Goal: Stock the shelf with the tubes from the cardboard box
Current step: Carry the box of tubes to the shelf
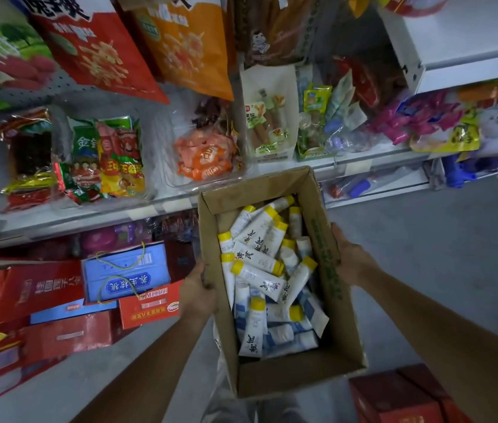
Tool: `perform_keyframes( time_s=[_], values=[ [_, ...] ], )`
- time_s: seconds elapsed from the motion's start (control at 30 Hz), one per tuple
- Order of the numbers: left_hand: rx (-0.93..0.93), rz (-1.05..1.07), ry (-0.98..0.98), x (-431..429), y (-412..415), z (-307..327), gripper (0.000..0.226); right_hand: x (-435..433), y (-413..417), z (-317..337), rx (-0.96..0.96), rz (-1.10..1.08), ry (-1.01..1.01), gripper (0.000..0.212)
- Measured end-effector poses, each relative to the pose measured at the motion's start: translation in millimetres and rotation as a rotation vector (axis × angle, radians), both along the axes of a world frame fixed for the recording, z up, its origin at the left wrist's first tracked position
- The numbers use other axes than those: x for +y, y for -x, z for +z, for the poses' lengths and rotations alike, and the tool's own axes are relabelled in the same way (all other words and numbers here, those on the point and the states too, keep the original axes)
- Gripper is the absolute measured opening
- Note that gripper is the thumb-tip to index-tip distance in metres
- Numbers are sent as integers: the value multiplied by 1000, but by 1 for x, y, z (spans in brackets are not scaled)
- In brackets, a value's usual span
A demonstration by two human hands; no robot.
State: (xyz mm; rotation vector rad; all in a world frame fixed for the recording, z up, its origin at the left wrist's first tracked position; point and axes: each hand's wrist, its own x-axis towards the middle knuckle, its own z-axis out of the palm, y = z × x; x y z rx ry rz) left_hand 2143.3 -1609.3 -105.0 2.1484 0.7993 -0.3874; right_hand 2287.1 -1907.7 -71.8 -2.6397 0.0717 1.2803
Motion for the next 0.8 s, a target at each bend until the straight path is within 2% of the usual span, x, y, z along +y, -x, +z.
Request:
perform_keyframes(
  time_s=[0.17, 0.47, 0.57, 0.8],
  values=[
    [-33, 22, -43, -1, 11, -17, 77, -1, 4, -9, -33, 22, 20, 98],
    [-70, 20, -1, -5, 9, -13, 77, -7, 2, -13, -91, 31, 21, 95],
    [-61, 49, 54, -10, 10, -17, 79, -11, 5, -17, -94, 34, 36, 94],
    [-28, 75, 45, -8, 13, -22, 76, -8, 8, -23, -104, 16, 72, 97]
  ],
)
